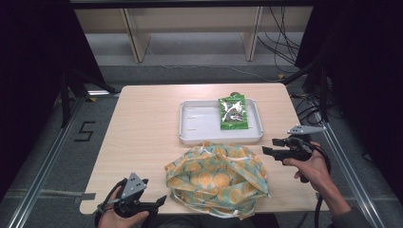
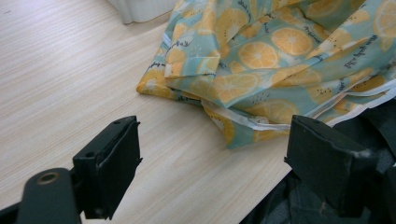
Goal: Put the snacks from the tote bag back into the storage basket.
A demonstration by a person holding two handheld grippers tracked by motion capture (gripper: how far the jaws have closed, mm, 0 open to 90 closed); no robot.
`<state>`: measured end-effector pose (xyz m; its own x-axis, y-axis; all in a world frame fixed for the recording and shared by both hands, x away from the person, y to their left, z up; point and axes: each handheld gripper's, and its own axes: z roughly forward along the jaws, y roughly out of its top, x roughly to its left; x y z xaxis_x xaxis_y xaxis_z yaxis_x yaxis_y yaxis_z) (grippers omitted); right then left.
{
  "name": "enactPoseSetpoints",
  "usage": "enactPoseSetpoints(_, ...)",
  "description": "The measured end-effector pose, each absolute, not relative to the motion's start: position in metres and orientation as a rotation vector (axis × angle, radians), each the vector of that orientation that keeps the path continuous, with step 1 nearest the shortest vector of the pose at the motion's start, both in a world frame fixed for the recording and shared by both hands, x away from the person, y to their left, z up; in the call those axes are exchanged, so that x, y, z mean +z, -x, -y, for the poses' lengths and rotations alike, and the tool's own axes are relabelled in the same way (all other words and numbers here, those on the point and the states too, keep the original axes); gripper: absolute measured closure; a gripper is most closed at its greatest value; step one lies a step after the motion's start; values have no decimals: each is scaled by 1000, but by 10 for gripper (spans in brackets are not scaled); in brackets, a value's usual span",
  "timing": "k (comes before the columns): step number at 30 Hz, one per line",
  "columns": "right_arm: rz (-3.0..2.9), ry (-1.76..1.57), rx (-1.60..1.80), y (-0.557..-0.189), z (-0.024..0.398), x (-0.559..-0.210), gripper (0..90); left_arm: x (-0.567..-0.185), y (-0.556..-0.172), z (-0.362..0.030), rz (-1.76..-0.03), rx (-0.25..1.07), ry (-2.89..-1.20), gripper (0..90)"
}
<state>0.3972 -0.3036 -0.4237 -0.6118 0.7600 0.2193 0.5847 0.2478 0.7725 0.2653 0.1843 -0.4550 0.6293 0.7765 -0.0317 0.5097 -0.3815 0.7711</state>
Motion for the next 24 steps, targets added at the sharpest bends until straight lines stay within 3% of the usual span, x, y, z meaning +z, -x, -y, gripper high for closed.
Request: enactPoseSetpoints(24, -2361, -1265, 1257, -370, 309, -435, 347, -455, -265, -184, -1007, 436, -2074, 170)
